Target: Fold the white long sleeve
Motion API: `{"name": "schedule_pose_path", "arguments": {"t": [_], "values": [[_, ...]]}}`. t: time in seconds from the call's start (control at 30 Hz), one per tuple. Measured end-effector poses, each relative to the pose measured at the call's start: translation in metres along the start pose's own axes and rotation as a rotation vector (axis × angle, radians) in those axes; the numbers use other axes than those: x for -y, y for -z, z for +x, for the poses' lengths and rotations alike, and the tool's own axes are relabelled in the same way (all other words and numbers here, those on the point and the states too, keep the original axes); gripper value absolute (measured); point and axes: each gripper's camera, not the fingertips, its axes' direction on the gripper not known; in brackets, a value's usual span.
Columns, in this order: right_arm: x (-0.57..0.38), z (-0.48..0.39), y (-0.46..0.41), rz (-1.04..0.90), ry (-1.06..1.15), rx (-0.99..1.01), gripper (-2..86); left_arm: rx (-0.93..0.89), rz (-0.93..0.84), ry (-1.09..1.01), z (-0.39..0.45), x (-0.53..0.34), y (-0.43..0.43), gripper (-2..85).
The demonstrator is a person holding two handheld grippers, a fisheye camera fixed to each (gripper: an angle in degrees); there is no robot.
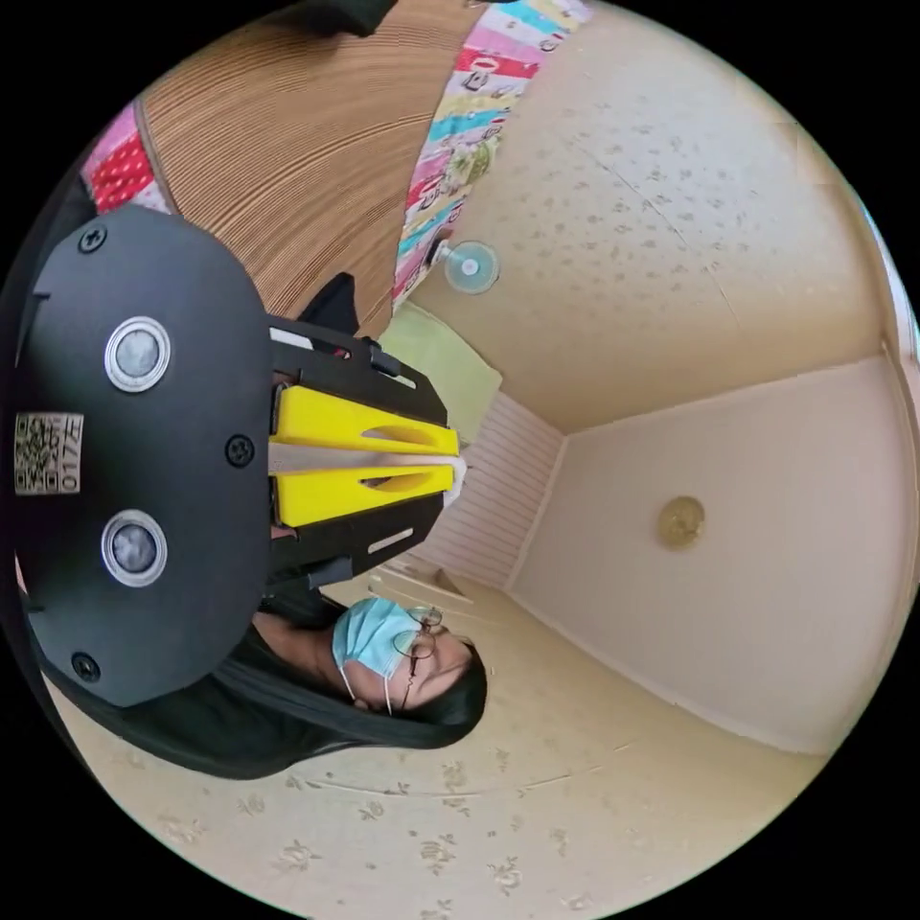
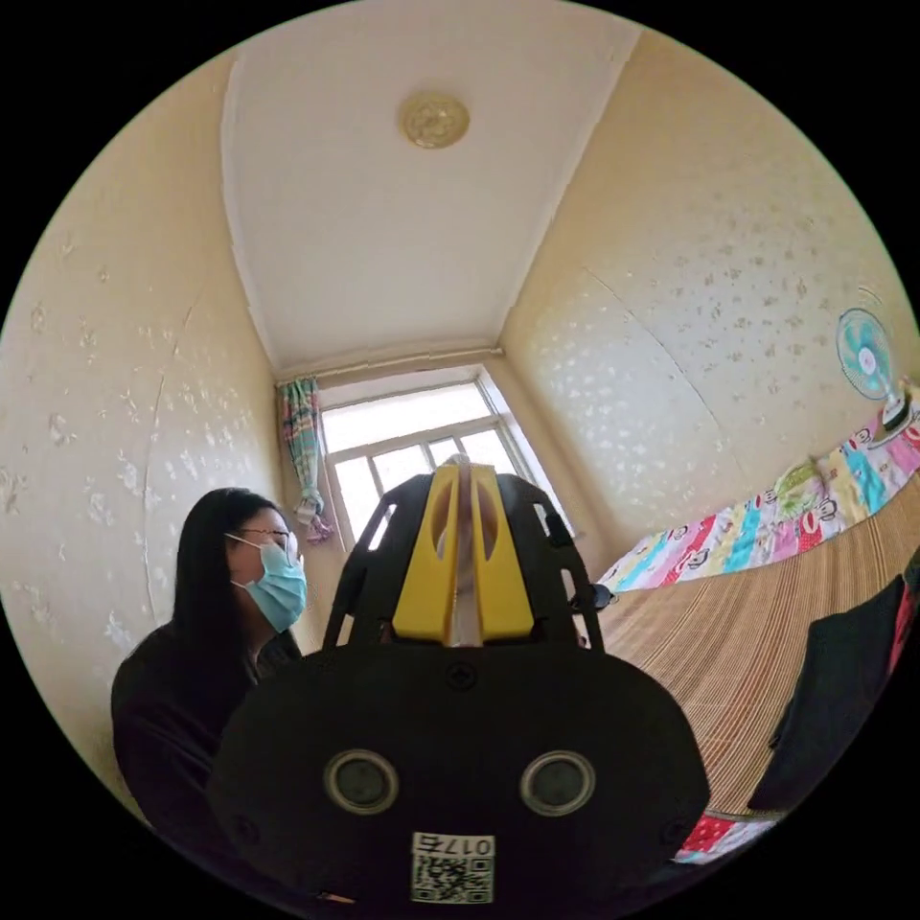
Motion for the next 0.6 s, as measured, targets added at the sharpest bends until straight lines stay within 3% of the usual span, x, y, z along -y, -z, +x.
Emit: {"name": "schedule_pose_path", "arguments": {"t": [0.1, 0.2, 0.27, 0.37, 0.43, 0.5, 0.6], "values": [[0.03, 0.028, -0.046, -0.082, 0.02, -0.259, 2.6, 0.103, -0.108, 0.034, -0.019, 0.051, -0.032, -0.7], [0.056, 0.103, -0.147, -0.287, 0.144, -0.706, 3.3, 0.339, -0.212, 0.145, -0.096, 0.107, -0.081, -0.2], [0.05, 0.206, -0.25, -0.527, 0.164, -1.028, 4.6, 0.572, -0.292, 0.239, -0.19, 0.137, -0.131, 0.9], [-0.008, 0.318, -0.33, -0.89, 0.067, -1.379, 7.5, 0.835, -0.342, 0.396, -0.286, 0.111, -0.161, 4.3], [-0.063, 0.343, -0.348, -0.863, 0.078, -1.535, 7.5, 0.903, -0.319, 0.43, -0.312, 0.072, -0.168, 5.9], [-0.129, 0.354, -0.359, -0.886, 0.143, -1.463, 6.0, 0.891, -0.315, 0.424, -0.328, 0.019, -0.177, 6.4], [-0.255, 0.377, -0.354, -1.027, 0.111, -1.236, 5.2, 0.776, -0.448, 0.494, -0.365, -0.093, -0.205, 6.0]]}}
